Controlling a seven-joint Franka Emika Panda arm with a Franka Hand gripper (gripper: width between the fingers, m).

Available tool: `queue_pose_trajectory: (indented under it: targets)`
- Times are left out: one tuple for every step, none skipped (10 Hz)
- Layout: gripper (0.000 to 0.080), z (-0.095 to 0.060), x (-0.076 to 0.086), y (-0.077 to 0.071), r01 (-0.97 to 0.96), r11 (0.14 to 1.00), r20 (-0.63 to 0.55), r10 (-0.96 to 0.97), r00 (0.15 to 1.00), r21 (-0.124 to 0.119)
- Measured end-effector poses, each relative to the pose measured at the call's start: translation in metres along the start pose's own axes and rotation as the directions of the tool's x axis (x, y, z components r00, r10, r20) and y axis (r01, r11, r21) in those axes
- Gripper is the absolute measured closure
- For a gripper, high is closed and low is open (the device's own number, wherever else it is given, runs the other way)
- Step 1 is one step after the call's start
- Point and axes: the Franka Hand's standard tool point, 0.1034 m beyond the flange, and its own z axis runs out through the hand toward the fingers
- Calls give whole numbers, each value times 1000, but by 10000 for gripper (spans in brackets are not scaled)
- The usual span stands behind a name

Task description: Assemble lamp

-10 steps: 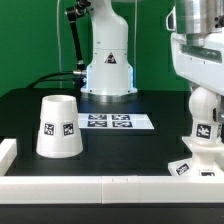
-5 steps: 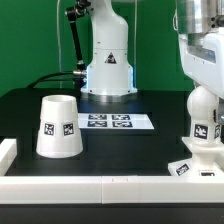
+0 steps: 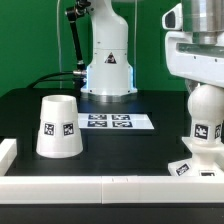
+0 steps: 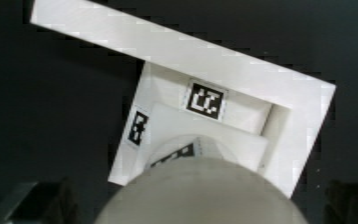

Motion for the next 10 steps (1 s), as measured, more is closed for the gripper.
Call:
queue_pose_trajectory:
  targets:
    - [101,0,0,0,71,997,0,-71,997,0]
    - [101,-1,1,1,211,978,-9,-211,978,-9]
    - [101,-3,3,1,353,935,-26,-353,935,-27]
    - [101,-5,4,1,516,856,-37,-517,855,-47]
    - [101,-6,5,0,629,775,-35,-631,775,-54]
    - [101,-6,7,1,693,718,-30,-696,718,-57]
    - [101,-6,8,2,734,677,-27,-736,677,-60]
    - [101,-5,9,2,770,635,-23,-772,635,-63]
    - [101,-5,9,2,819,570,-18,-821,570,-66]
    - [101,-5,10,2,851,522,-14,-853,522,-68]
